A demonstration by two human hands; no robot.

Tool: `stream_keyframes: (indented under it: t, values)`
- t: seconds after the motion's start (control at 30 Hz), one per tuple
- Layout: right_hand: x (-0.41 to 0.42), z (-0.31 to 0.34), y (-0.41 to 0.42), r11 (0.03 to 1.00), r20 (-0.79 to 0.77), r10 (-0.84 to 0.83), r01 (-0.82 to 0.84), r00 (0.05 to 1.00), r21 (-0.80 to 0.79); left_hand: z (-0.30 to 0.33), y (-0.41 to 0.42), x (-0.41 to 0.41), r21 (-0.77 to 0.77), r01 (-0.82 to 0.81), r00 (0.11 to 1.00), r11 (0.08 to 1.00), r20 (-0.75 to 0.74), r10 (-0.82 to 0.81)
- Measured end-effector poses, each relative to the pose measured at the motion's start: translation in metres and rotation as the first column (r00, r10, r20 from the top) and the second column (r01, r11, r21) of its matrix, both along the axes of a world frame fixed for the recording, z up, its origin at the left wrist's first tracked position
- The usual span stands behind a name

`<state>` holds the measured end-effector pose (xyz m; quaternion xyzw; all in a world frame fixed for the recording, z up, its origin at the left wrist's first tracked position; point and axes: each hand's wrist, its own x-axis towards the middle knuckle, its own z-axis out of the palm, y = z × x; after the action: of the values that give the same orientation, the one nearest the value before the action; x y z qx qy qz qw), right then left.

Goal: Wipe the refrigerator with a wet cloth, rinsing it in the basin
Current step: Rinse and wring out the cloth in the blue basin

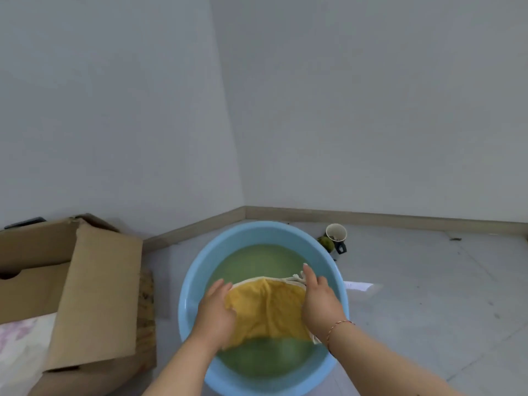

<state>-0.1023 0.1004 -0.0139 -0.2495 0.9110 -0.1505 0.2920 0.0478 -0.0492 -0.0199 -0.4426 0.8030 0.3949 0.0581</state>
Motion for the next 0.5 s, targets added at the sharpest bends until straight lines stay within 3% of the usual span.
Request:
stream_keyframes:
  t: [0.07,0.13,0.2,0.27,0.33,0.4,0.43,0.5]
  values:
    - [-0.004,-0.040,-0.005,0.974,-0.096,0.196,-0.182,0.976,0.136,-0.041,-0.001,-0.004,-0.089,0.187,0.971,0.978,0.166,-0.171]
    - [-0.007,-0.074,-0.011,0.884,-0.097,0.414,-0.374,0.905,0.280,-0.076,0.002,-0.008,-0.033,0.338,0.879,0.941,0.369,-0.302]
    - [-0.008,-0.105,-0.018,0.776,-0.034,0.545,-0.489,0.837,0.399,-0.106,0.007,-0.014,0.097,0.357,0.793,0.929,0.494,-0.356]
    - [-0.009,-0.126,-0.026,0.717,0.022,0.572,-0.513,0.820,0.471,-0.128,0.006,-0.022,0.137,0.369,0.744,0.919,0.549,-0.380]
    - [-0.014,-0.136,-0.036,0.713,0.062,0.526,-0.479,0.848,0.512,-0.133,0.003,-0.030,0.141,0.333,0.783,0.932,0.510,-0.356]
    - [-0.018,-0.136,-0.049,0.817,0.111,0.324,-0.338,0.939,0.467,-0.139,-0.003,-0.035,0.222,0.129,0.922,0.966,0.333,-0.199]
    - [-0.017,-0.135,-0.057,0.897,0.152,0.186,-0.231,0.971,0.378,-0.141,-0.003,-0.037,0.323,-0.011,0.978,0.946,0.199,-0.057]
    - [-0.013,-0.138,-0.069,0.982,0.245,0.057,-0.099,0.968,0.162,-0.139,-0.006,-0.039,0.559,-0.249,0.965,0.791,0.074,0.251]
